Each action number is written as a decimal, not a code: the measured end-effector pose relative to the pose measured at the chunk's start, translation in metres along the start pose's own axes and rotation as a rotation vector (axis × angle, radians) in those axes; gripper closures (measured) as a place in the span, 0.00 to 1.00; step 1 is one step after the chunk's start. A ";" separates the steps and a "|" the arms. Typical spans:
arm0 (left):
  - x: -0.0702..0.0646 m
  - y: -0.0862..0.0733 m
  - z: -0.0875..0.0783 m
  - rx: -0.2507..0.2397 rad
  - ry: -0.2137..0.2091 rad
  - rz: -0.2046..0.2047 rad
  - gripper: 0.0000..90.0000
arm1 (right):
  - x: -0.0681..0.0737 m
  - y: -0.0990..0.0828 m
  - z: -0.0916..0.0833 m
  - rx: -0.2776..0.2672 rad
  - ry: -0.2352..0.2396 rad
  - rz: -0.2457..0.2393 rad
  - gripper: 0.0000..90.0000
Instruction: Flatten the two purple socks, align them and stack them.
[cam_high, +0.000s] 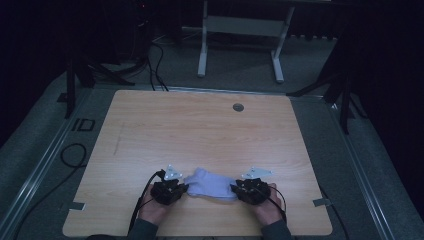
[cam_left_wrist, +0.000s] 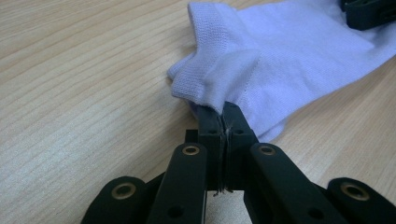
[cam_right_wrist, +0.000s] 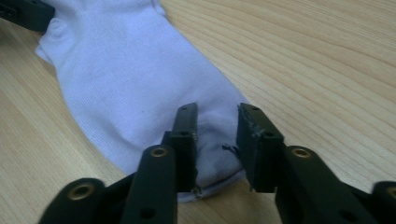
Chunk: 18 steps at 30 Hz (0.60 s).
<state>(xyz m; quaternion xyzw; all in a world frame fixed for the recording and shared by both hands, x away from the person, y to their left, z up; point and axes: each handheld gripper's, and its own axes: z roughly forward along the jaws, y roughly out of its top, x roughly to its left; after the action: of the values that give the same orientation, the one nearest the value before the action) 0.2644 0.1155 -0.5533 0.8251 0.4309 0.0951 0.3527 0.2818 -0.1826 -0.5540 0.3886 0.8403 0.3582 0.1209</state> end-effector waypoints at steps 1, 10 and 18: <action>0.000 0.000 0.000 0.003 0.003 0.002 0.97 | 0.000 0.000 0.000 0.001 -0.001 -0.003 0.73; 0.003 0.000 -0.003 -0.007 0.035 -0.005 0.90 | -0.002 -0.004 -0.004 0.019 -0.031 -0.024 0.58; 0.010 0.002 -0.011 -0.064 0.040 -0.019 0.78 | -0.007 -0.002 -0.014 -0.055 -0.027 -0.002 0.54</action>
<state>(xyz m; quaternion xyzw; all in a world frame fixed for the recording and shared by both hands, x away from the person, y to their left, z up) 0.2668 0.1284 -0.5451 0.8073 0.4427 0.1219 0.3708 0.2790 -0.1961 -0.5457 0.3892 0.8287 0.3757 0.1434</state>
